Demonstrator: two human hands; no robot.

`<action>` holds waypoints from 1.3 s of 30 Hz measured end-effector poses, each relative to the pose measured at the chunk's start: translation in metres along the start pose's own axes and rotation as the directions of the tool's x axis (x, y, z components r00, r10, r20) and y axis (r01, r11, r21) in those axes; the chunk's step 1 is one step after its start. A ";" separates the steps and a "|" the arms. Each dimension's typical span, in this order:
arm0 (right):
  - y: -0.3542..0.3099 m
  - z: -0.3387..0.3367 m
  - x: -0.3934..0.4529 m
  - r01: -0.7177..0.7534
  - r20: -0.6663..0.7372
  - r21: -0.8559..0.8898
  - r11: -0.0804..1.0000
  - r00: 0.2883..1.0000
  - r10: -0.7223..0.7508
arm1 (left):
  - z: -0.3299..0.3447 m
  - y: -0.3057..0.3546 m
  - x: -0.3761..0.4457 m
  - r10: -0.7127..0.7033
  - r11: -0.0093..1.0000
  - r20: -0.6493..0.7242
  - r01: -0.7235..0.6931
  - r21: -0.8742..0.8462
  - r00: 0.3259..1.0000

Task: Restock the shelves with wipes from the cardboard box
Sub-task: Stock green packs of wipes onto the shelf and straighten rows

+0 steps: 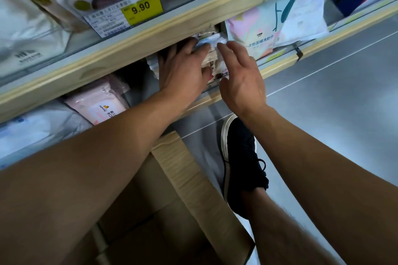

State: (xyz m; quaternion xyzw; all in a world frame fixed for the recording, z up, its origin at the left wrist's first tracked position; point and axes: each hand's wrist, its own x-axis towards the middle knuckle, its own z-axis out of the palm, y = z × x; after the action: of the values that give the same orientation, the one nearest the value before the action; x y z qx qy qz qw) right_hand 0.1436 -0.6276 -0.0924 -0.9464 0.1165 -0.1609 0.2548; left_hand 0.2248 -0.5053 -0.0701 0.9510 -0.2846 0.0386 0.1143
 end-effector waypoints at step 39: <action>-0.193 -0.105 -0.164 0.270 0.593 -0.267 0.925 0.803 -0.063 | -0.172 -0.056 -0.308 -0.069 0.997 0.145 0.073 -0.026 0.987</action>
State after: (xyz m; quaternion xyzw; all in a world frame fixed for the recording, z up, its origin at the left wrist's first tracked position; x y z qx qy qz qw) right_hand -0.0190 -0.4622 0.0535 -0.9863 -0.0247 0.1320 0.0959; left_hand -0.0030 -0.2549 0.0431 0.9590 -0.2585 -0.0387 0.1098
